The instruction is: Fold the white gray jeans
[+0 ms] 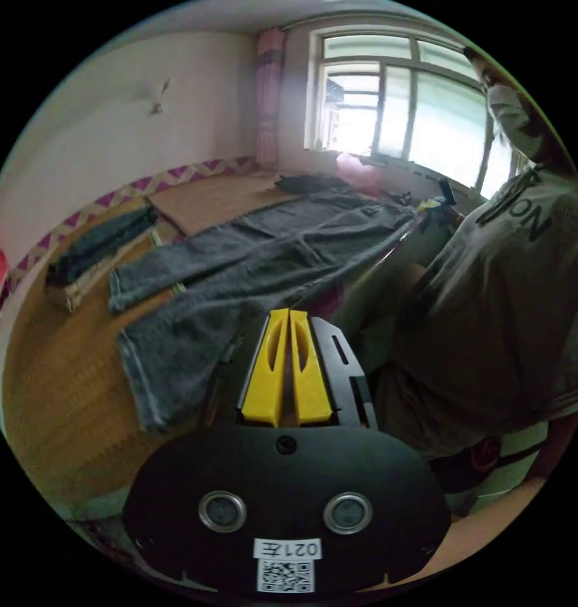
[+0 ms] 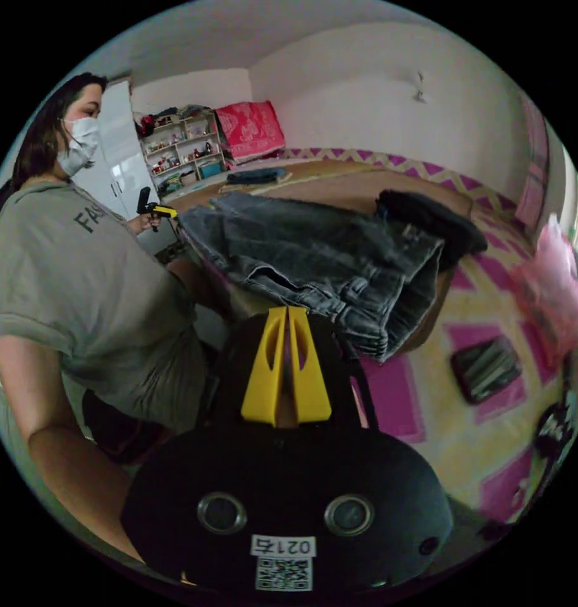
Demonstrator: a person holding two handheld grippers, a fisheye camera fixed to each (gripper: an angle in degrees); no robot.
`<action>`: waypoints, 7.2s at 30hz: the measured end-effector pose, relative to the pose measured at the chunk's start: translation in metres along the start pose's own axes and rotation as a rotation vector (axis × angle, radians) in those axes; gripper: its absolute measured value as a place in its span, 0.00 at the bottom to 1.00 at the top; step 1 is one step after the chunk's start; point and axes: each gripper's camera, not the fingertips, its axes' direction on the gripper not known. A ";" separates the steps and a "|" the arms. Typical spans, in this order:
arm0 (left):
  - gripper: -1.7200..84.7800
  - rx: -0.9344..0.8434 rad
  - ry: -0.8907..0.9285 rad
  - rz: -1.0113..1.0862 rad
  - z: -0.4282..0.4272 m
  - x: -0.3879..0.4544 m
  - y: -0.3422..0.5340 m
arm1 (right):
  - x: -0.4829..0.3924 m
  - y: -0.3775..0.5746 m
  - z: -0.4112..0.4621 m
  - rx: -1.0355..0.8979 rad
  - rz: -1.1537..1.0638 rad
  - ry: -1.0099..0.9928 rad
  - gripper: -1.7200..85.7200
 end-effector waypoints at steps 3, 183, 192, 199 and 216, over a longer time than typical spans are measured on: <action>0.01 0.045 0.020 -0.130 0.019 -0.006 0.033 | 0.019 0.037 0.024 0.010 0.106 -0.051 0.01; 0.01 0.436 -0.008 -0.919 -0.046 -0.082 0.137 | -0.014 0.194 0.042 0.729 1.099 -0.412 0.03; 0.01 0.136 -0.097 -0.775 0.000 -0.215 -0.069 | 0.119 0.001 0.074 0.539 0.982 -0.284 0.03; 0.07 -0.064 -0.111 -0.921 0.106 -0.306 -0.080 | 0.217 -0.055 0.181 0.450 1.085 -0.314 0.03; 0.02 0.155 -0.353 -0.811 0.019 -0.226 -0.034 | 0.080 -0.178 0.272 -0.138 0.352 0.495 0.01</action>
